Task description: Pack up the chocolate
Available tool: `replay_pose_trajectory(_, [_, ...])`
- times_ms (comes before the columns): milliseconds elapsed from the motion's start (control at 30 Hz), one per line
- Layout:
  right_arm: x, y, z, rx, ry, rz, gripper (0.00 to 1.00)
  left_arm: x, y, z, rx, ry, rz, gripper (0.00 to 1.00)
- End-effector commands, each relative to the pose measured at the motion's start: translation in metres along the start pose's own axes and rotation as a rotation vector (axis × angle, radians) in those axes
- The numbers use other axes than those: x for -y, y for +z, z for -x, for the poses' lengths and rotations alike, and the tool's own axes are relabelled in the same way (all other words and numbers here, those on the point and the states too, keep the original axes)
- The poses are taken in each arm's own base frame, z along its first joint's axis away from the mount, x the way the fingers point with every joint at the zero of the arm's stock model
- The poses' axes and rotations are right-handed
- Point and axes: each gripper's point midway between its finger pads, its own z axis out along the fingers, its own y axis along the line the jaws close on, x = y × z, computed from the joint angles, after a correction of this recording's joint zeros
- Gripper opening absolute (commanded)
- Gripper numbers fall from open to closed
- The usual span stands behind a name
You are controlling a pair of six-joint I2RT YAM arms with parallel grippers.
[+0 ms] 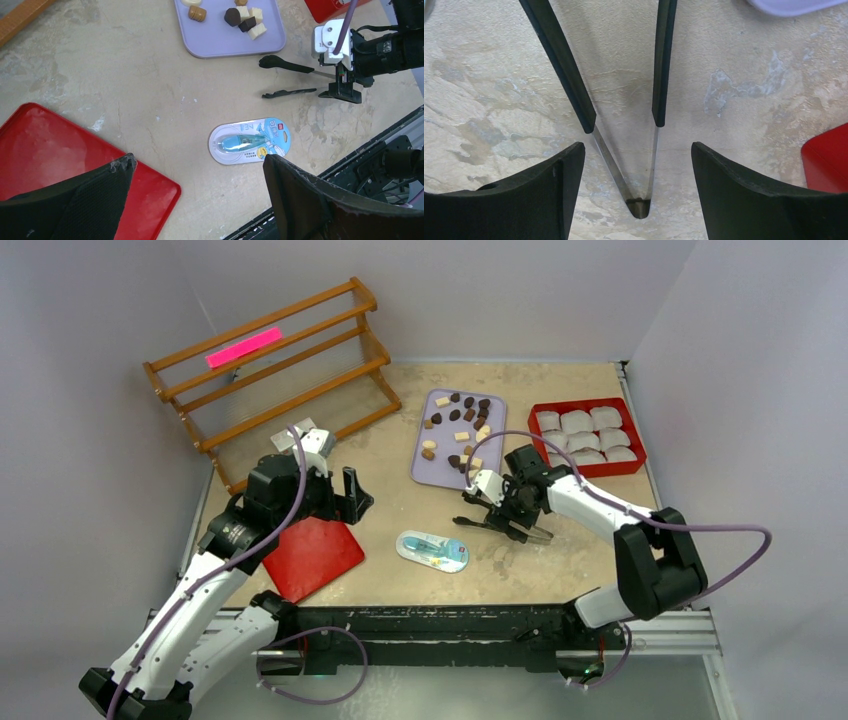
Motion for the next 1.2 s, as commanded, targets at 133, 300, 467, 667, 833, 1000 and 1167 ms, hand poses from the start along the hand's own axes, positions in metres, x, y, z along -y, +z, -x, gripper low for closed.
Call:
replay_pose_trajectory(133, [-0.005, 0.011, 0.004, 0.005, -0.02, 0.067, 0.78, 0.0, 0.005, -0.002, -0.007, -0.013, 0.001, 0.98])
replay_pose_trajectory(300, [-0.001, 0.012, 0.011, 0.038, -0.025, 0.048, 0.74, -0.001, 0.006, -0.003, -0.012, -0.014, 0.003, 0.98])
replay_pose_trajectory(467, [0.004, 0.017, 0.01, 0.037, -0.007, 0.015, 0.74, 0.0, 0.005, -0.002, -0.008, -0.013, 0.001, 0.98])
replay_pose_trajectory(667, [0.001, 0.02, 0.004, 0.02, 0.013, 0.018, 0.63, 0.0, 0.004, -0.002, -0.007, -0.013, 0.0, 0.98])
replay_pose_trajectory(833, [-0.002, 0.019, -0.002, -0.001, 0.021, 0.019, 0.59, 0.0, 0.003, -0.001, 0.001, -0.013, 0.0, 0.98])
replay_pose_trajectory(1000, [-0.01, 0.016, -0.003, 0.003, 0.046, 0.043, 0.72, 0.0, 0.003, 0.0, 0.003, -0.012, -0.002, 0.98])
replay_pose_trajectory(1167, [-0.016, 0.019, -0.009, -0.023, 0.071, 0.069, 0.68, 0.002, 0.001, 0.0, 0.009, -0.01, -0.009, 0.98])
